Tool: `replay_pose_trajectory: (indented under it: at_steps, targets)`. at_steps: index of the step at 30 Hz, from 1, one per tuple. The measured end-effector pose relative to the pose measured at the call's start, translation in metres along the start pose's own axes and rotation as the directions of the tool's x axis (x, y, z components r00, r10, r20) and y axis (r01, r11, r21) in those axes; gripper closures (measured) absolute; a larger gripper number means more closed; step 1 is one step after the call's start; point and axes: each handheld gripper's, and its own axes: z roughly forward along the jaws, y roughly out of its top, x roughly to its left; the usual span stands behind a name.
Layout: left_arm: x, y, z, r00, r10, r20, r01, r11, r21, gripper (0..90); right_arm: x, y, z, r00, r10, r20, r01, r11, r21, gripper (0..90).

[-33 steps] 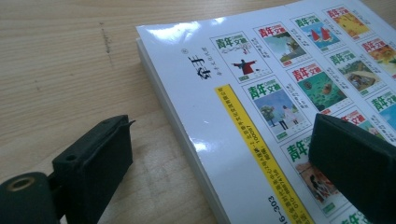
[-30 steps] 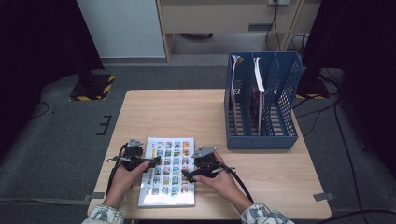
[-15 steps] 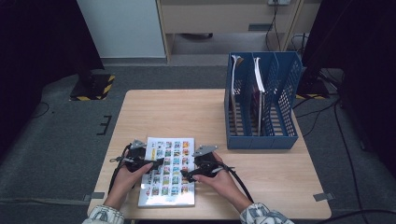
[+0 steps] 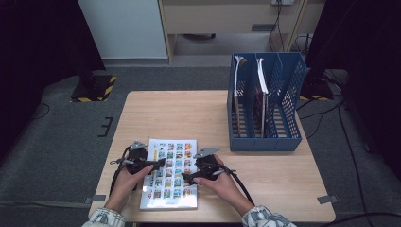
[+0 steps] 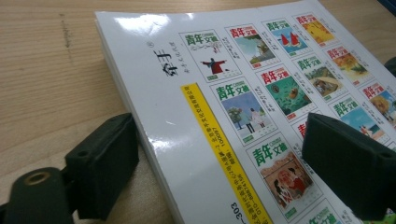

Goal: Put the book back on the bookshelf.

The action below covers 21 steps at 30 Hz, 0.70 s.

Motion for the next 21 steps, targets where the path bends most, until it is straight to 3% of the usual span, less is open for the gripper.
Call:
replay_pose_trajectory:
  at_steps: [10, 21]
  targets:
    - [-0.003, 0.002, -0.009, 0.9996, 0.015, -0.025, -0.015, 0.9999, -0.005, 25.0, 0.000, 0.000, 0.000, 1.0000, 0.002, -0.001, -0.002, 1.000, 0.001, 5.6]
    - [-0.008, 0.001, -0.019, 0.9993, 0.019, 0.032, -0.019, 0.9998, -0.012, 29.7, -0.001, -0.001, -0.001, 1.0000, -0.001, -0.001, 0.001, 1.000, 0.001, 5.4]
